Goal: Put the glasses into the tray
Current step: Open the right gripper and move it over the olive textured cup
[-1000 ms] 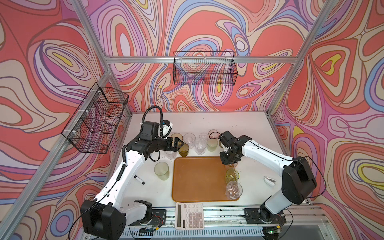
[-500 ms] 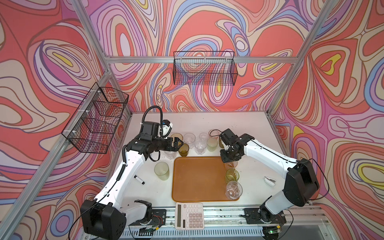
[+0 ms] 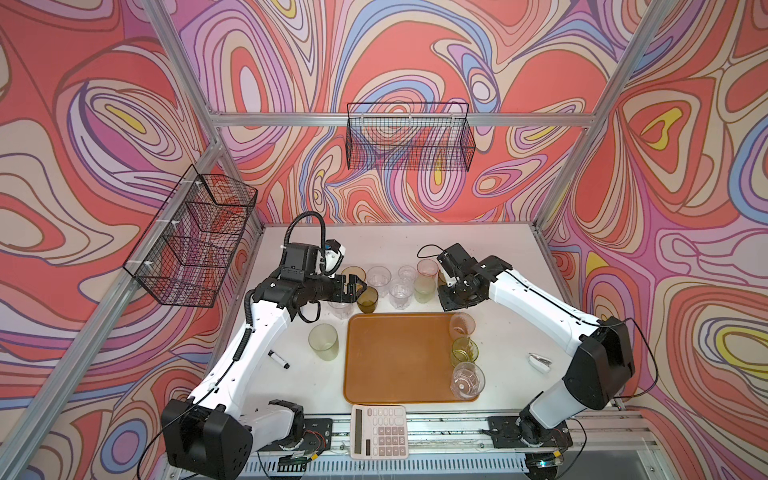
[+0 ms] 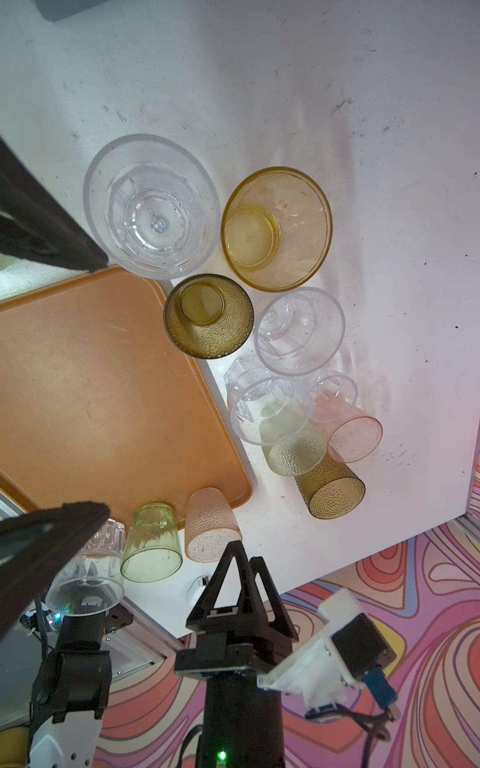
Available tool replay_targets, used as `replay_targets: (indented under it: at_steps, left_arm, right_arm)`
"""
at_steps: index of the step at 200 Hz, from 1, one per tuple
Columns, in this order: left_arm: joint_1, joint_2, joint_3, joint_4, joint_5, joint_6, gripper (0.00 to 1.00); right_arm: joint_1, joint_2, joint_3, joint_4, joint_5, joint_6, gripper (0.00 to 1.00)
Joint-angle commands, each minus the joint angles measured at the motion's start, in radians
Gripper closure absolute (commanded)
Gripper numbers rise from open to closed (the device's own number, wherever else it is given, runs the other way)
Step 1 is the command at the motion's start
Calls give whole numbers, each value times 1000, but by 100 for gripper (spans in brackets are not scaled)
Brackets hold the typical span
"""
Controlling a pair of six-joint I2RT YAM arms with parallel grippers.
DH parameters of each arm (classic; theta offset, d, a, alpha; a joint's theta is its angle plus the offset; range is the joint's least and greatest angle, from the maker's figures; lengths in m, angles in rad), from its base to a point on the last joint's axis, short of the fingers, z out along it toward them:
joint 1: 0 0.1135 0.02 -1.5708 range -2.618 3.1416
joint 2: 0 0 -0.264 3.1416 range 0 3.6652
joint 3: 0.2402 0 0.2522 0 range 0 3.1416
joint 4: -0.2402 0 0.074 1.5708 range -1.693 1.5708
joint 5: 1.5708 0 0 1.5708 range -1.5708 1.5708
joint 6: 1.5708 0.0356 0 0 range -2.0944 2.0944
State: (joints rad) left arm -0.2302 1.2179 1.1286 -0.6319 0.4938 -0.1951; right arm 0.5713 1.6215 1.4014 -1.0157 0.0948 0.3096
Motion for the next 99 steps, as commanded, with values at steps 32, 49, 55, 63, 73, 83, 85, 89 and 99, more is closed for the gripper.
replay_targets:
  at_steps: [32, 49, 55, 63, 73, 83, 85, 89, 99]
  left_arm:
    - [-6, 11, 6, -12, 6, 10, 10]
    - [-6, 9, 6, -13, 5, 10, 10]
    - [-6, 9, 6, -14, 5, 11, 10]
    - [-6, 9, 6, -12, 5, 11, 10]
    - [-6, 9, 5, -14, 3, 12, 10]
    - [-6, 10, 6, -14, 3, 12, 10]
    - [-6, 9, 5, -14, 3, 12, 10]
    - [-6, 10, 5, -14, 3, 13, 10]
    - [-6, 11, 6, -14, 1, 13, 10]
  right_arm:
    - [-1, 75, 105, -13, 31, -64, 53]
    - [-9, 101, 133, -11, 37, -74, 54]
    - [-13, 108, 141, -7, 35, -78, 55]
    - [-18, 117, 153, -2, 33, -81, 58]
    - [-25, 131, 174, -6, 32, -84, 60]
    - [-30, 144, 196, -11, 34, -90, 60]
    - [-32, 145, 199, -10, 33, -91, 60]
    - [-37, 144, 206, -9, 33, -93, 60]
    - [-44, 172, 222, -7, 31, -97, 61]
